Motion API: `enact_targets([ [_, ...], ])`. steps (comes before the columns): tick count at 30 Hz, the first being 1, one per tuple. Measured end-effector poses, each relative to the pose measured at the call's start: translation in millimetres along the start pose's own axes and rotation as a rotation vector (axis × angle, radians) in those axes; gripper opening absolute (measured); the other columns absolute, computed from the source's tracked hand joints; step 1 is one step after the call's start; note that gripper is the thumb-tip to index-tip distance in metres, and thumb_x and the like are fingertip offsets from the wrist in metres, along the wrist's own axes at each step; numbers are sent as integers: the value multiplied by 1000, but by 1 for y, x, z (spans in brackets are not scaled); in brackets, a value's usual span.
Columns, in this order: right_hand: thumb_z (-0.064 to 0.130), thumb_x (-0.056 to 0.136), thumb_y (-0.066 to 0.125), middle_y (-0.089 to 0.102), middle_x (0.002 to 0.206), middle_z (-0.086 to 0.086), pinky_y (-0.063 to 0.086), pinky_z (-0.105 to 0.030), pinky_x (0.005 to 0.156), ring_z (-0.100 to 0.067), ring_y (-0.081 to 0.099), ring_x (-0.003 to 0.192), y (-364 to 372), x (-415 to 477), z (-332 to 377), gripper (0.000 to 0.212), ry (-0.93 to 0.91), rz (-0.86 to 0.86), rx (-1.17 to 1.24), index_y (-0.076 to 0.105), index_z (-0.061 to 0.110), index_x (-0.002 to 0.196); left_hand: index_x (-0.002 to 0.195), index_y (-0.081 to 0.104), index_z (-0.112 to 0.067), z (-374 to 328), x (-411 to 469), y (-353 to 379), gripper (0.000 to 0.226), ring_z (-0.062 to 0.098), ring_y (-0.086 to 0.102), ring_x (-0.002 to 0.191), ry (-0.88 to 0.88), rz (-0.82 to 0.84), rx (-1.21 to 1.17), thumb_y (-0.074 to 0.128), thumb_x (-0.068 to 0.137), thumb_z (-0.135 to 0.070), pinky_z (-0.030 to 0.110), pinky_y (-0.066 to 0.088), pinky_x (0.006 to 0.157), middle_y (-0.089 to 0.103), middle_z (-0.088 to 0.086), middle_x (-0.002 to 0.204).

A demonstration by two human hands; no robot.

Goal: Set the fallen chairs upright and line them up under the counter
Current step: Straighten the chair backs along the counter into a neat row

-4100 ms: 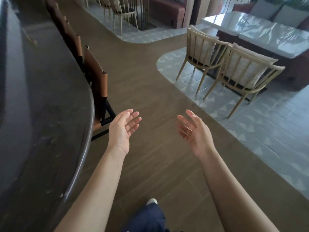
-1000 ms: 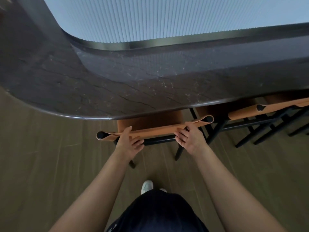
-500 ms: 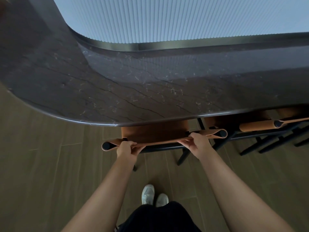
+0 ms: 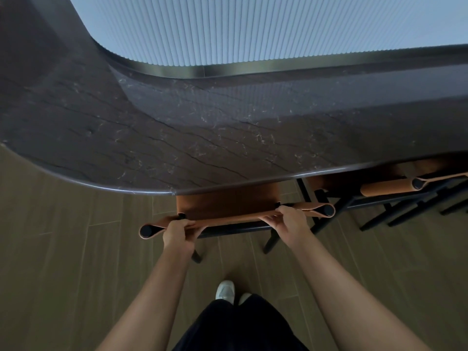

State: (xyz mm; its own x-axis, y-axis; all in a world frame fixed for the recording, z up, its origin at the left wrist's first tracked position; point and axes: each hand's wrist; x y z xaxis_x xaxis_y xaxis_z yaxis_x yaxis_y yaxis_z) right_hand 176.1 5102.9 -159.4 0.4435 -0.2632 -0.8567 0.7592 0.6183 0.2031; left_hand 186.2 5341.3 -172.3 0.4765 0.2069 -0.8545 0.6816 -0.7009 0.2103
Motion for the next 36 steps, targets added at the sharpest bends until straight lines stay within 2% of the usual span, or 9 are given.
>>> enact_targets([
  [3, -9, 95, 46, 53, 104, -19, 60, -48, 58, -34, 64, 84, 11, 1, 8, 43, 14, -23, -43, 40, 9, 134, 89, 52, 0, -5, 9, 5, 19, 36, 61, 89, 8, 7, 12, 43, 86, 16, 49, 54, 87, 58, 21, 93],
  [6, -9, 97, 43, 53, 94, -19, 59, -48, 57, -34, 63, 77, 19, 4, 13, 37, 27, -31, -35, 41, 7, 131, 88, 52, -1, -8, 18, 10, 19, 36, 61, 87, 11, 7, 24, 42, 87, 15, 48, 54, 86, 58, 21, 92],
  [14, -7, 96, 47, 59, 109, -23, 60, -45, 61, -35, 67, 89, 14, 2, 13, 41, 12, 9, -105, 40, 7, 134, 84, 52, 0, -10, 10, 9, 16, 33, 61, 80, 7, 14, 6, 41, 91, 10, 49, 53, 80, 57, 20, 88],
  [19, 3, 99, 49, 60, 110, -23, 58, -39, 61, -32, 68, 89, 11, -4, 9, 35, -48, 12, -206, 41, 3, 134, 102, 53, 1, -5, -6, 10, 9, 33, 63, 88, 40, 86, 6, 48, 95, -1, 50, 51, 93, 60, 19, 99],
  [21, 9, 99, 52, 60, 108, -20, 59, -38, 61, -31, 68, 91, 6, -9, 8, 35, -67, 19, -217, 44, 5, 132, 101, 53, -1, -5, -14, 10, 8, 34, 63, 95, 39, 104, -13, 52, 94, -4, 51, 50, 96, 59, 19, 104],
  [26, 23, 96, 60, 66, 106, -17, 60, -37, 60, -29, 70, 88, -8, -25, 8, 33, -102, 42, -139, 49, 11, 124, 120, 47, -7, -4, -30, 15, 29, 32, 58, 103, 26, 69, -10, 55, 95, -17, 46, 50, 94, 53, 17, 118],
  [29, 21, 98, 55, 67, 109, -15, 58, -32, 56, -27, 69, 94, -17, -36, 7, 18, -117, 68, -75, 55, 11, 113, 118, 47, -8, 2, -47, 24, 25, 31, 56, 104, 24, 56, -7, 54, 95, -16, 45, 49, 98, 50, 16, 121],
  [32, 20, 102, 47, 63, 116, -16, 57, -35, 72, -29, 66, 106, -33, -48, 12, 11, -139, 154, -28, 55, 17, 108, 115, 51, -7, 14, -64, 31, 21, 27, 55, 108, 69, -18, -67, 52, 94, -10, 38, 50, 98, 50, 14, 124],
  [36, 30, 98, 56, 67, 113, -19, 57, -39, 75, -31, 69, 99, -70, -64, 27, 29, -167, 190, 85, 53, 11, 119, 117, 54, -6, 38, -90, 43, 24, 21, 59, 98, 109, -23, -44, 52, 93, -9, 28, 53, 86, 55, 10, 104],
])
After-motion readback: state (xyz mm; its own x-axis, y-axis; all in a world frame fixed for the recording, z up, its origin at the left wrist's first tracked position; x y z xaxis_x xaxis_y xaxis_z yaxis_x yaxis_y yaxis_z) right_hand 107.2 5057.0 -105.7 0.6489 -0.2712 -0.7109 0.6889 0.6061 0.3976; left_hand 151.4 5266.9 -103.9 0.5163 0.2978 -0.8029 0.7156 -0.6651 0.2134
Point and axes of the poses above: each hand's wrist, its own x-axis towards the middle knuckle, its own y-axis out of the palm, z = x × y
